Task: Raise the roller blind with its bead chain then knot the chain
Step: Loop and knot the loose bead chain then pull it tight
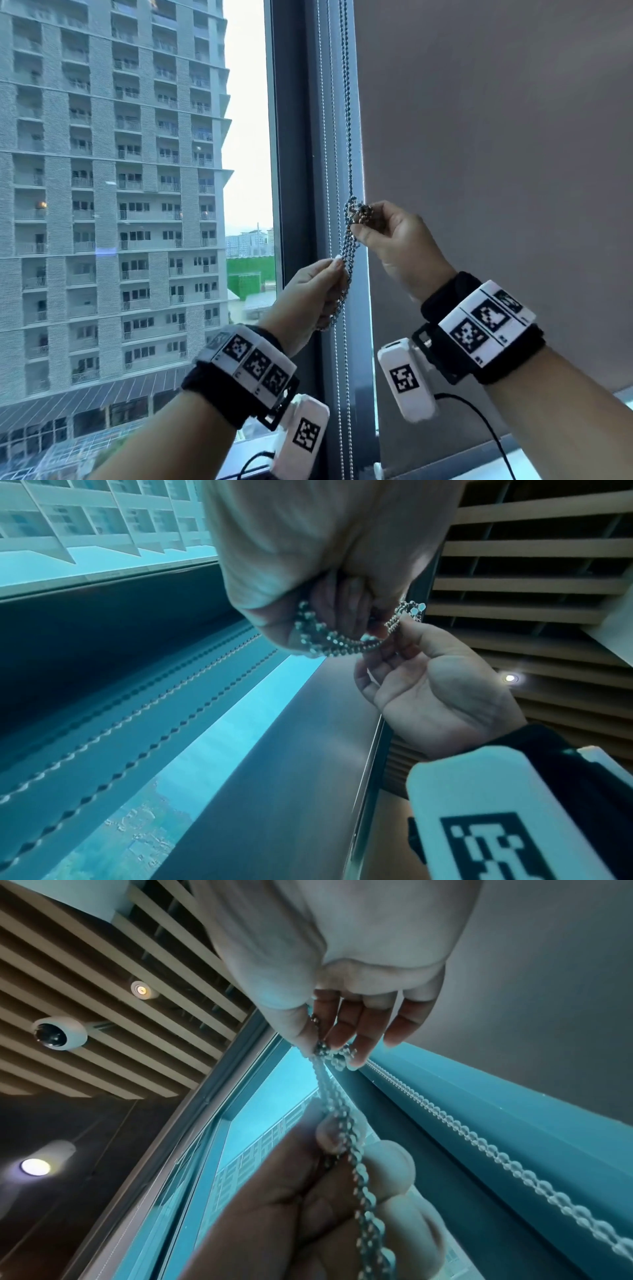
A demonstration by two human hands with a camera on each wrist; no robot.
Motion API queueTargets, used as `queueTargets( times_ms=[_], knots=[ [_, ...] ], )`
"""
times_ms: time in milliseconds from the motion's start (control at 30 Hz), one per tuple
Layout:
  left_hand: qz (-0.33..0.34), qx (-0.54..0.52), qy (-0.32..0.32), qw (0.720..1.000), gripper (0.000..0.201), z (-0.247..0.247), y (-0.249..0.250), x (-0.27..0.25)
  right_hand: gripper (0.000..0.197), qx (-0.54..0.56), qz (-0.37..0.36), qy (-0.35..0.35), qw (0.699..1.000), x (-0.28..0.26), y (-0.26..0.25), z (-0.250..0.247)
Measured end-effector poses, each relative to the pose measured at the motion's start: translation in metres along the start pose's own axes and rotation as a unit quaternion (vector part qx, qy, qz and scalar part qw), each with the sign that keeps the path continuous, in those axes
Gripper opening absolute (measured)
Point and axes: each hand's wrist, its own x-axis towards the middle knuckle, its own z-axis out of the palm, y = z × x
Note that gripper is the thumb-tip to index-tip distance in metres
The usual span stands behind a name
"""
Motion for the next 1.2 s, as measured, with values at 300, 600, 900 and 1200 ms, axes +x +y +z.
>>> queueTargets(
  times_ms=[300, 600, 900, 1200],
  knots=[
    [-0.033, 0.135, -0.098, 0.986, 0.029, -0.008, 0.006, -0.005, 0.013, 0.004, -0.022, 0.027, 0.999, 0.007, 0.001, -0.005],
    [-0.002, -0.069, -0.127, 0.989, 0.034, -0.03, 0.016, -0.006, 0.018, 0.037, -0.03, 0.026, 0.999, 0.019, -0.003, -0.015],
    [-0.128, 0.059, -0.226, 0.964, 0.034, -0.022, 0.0, -0.01, 0.025, -0.011, -0.058, 0.039, 0.997, 0.025, 0.001, -0.017],
    [-0.126, 0.207, -0.207, 0.948, 0.041, -0.007, -0.027, -0.013, 0.044, -0.181, -0.157, 0.025, 0.971, 0.004, 0.017, -0.005]
  ],
)
